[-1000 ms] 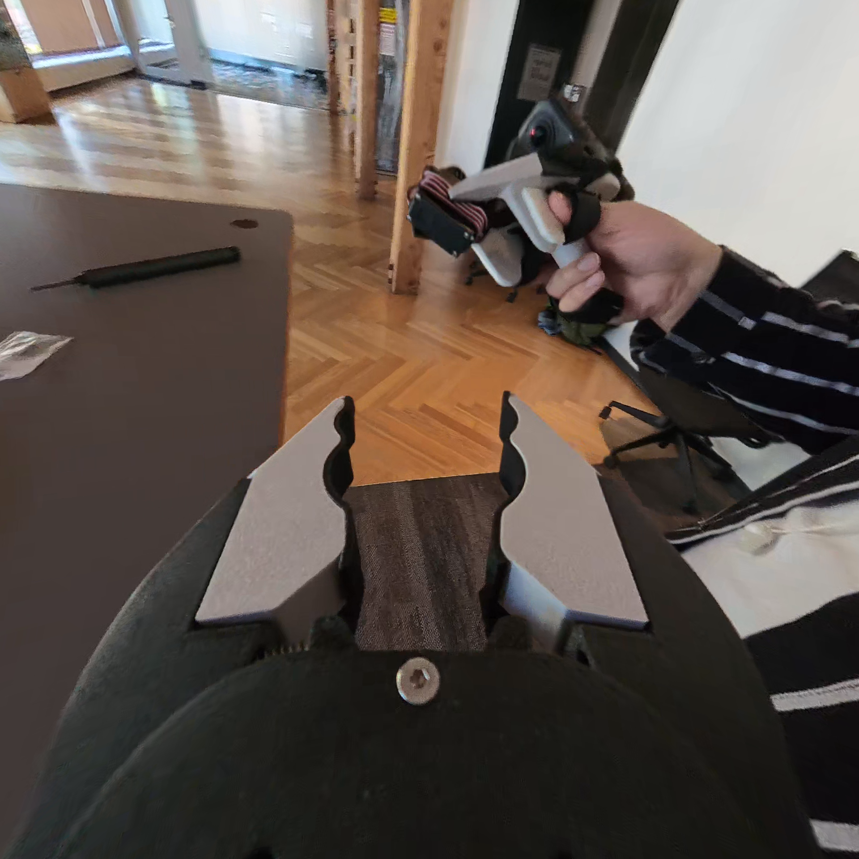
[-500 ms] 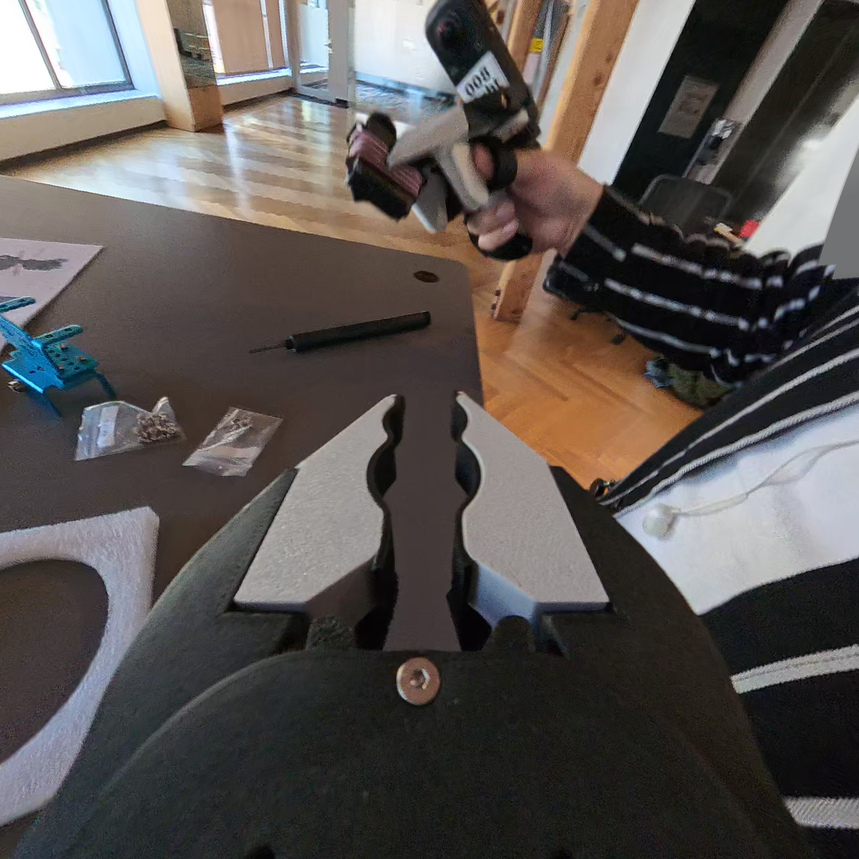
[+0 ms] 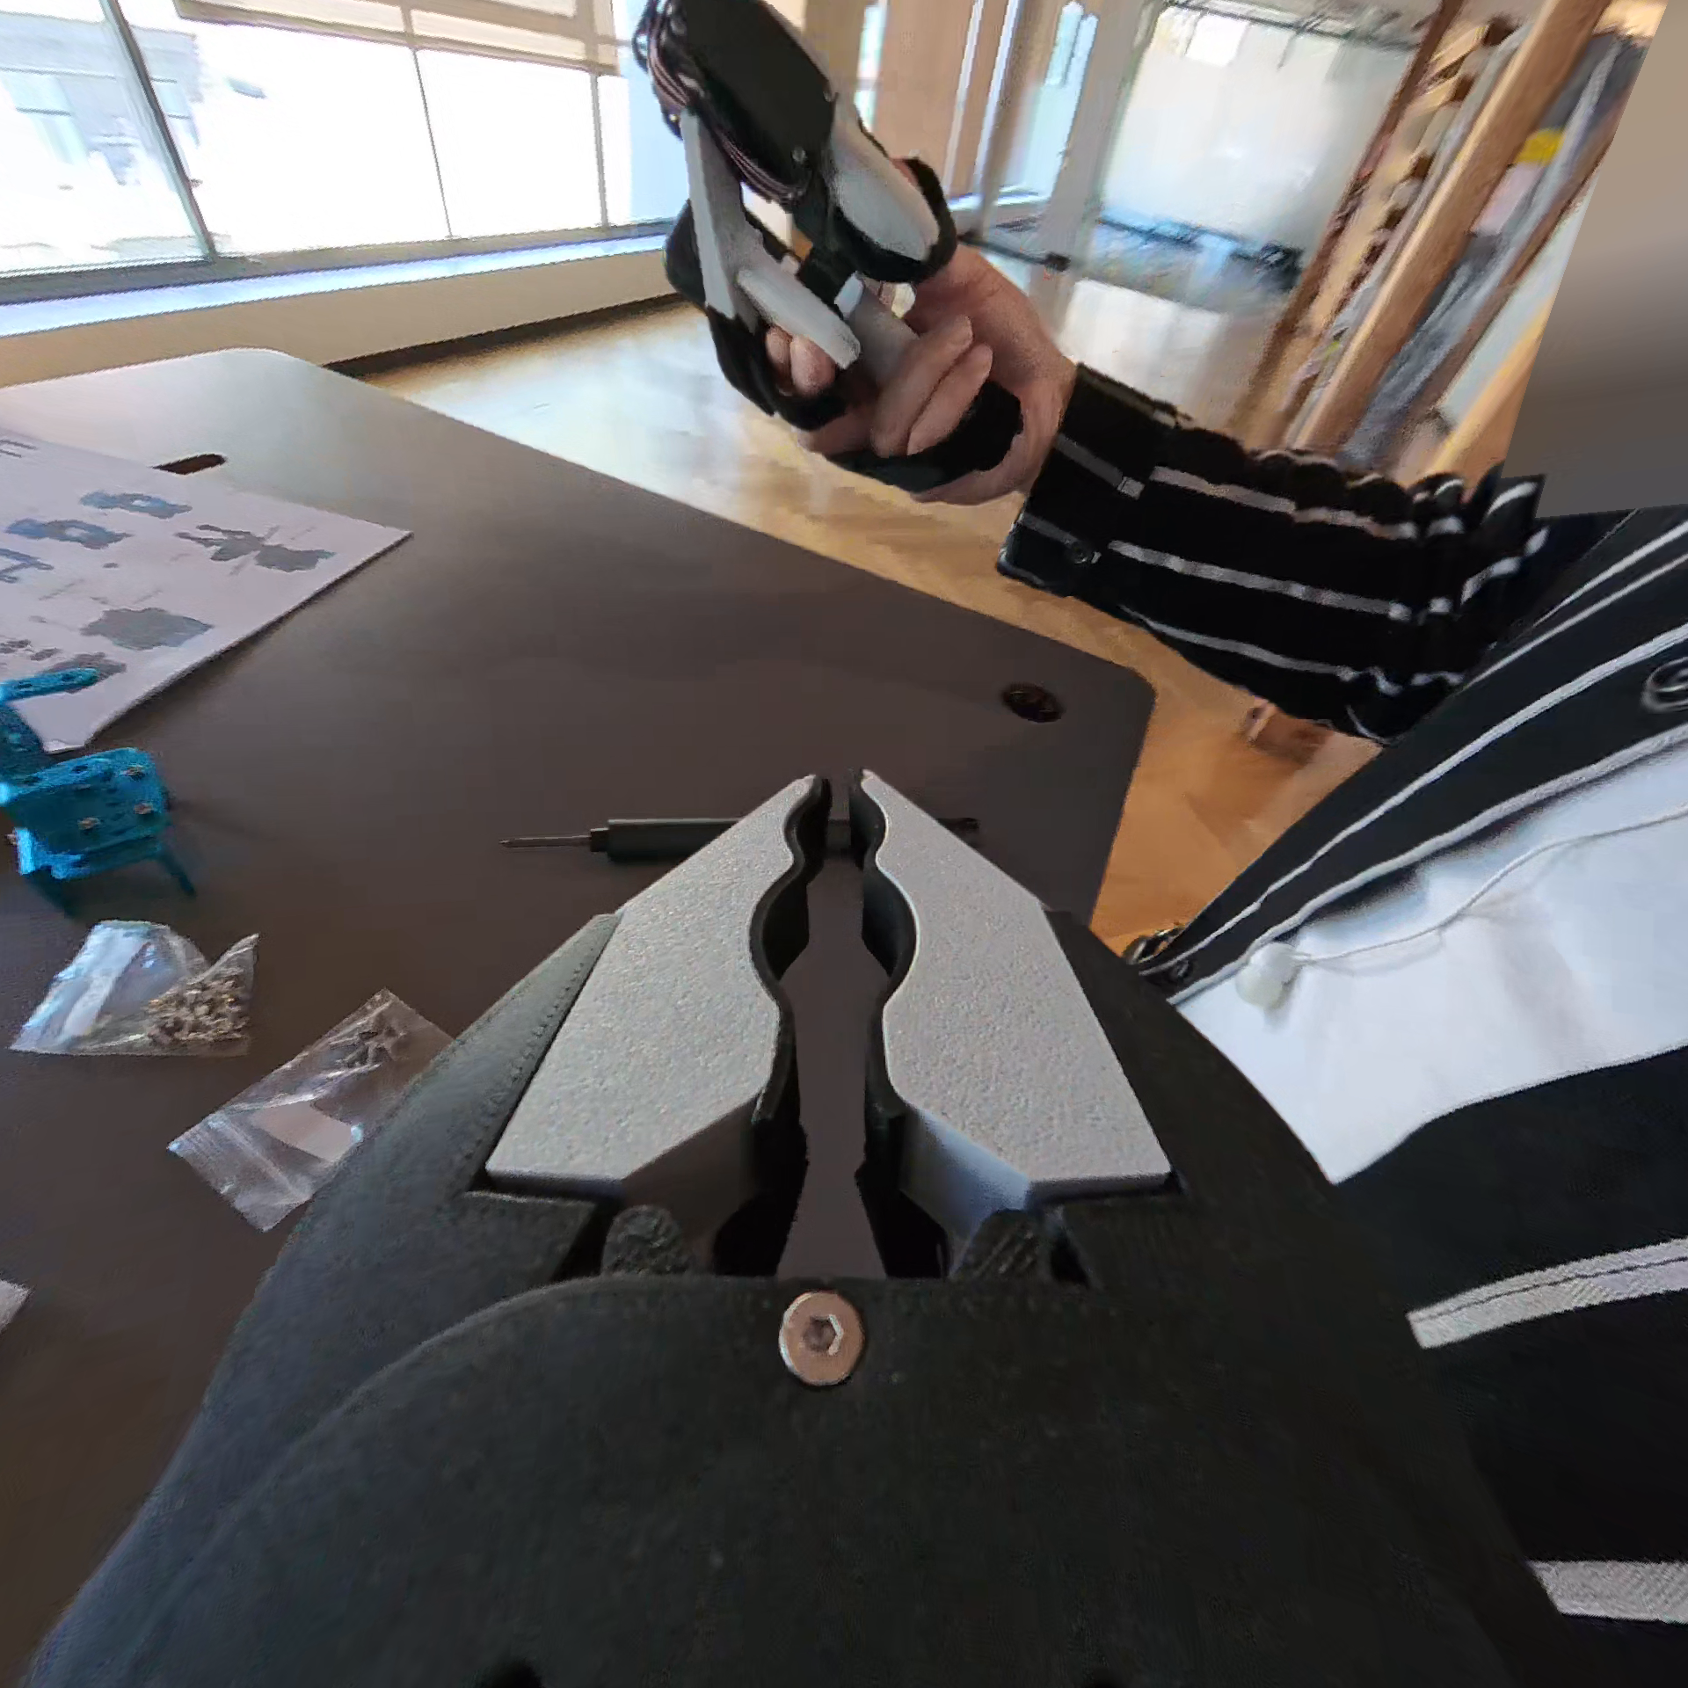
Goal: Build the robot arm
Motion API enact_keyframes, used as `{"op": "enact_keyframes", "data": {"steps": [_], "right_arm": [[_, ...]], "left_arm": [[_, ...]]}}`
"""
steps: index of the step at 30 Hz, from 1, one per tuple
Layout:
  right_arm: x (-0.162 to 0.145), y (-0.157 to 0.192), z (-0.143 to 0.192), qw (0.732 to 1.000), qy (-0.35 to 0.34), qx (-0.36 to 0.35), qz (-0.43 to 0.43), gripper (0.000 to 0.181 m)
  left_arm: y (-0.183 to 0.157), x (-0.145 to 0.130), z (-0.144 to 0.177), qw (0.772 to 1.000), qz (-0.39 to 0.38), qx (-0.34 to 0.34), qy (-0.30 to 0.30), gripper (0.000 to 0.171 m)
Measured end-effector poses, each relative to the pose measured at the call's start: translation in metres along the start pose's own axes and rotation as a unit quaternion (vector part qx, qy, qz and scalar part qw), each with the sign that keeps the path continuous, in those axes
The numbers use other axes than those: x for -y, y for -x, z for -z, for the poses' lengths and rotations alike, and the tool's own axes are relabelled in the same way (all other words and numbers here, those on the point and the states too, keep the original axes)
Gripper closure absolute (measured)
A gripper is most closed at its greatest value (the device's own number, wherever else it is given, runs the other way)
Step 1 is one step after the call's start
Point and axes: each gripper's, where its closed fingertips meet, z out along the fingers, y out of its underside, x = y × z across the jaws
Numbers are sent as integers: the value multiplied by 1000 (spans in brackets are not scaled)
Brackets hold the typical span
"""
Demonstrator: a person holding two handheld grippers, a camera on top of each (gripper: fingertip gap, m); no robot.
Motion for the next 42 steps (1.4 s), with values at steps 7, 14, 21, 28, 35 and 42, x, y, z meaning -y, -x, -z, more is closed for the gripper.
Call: {"op": "enact_keyframes", "data": {"steps": [7,14,21,28,35,42], "right_arm": [[35,-28,8,995,6,75,-69,158],[88,-107,14,956,30,-184,224,159],[137,-150,24,848,-36,-316,425,159],[112,-161,9,788,41,-331,518,159],[113,-171,10,785,61,-349,508,159],[113,-170,15,801,54,-363,473,159]], "left_arm": [[10,-4,-7,997,9,66,27,165],[55,-9,5,983,89,162,-8,148],[117,-10,4,963,128,237,0,137],[224,-7,-30,930,115,314,150,128],[253,-39,-69,899,233,260,263,166],[258,-29,-63,899,325,236,172,171]]}}
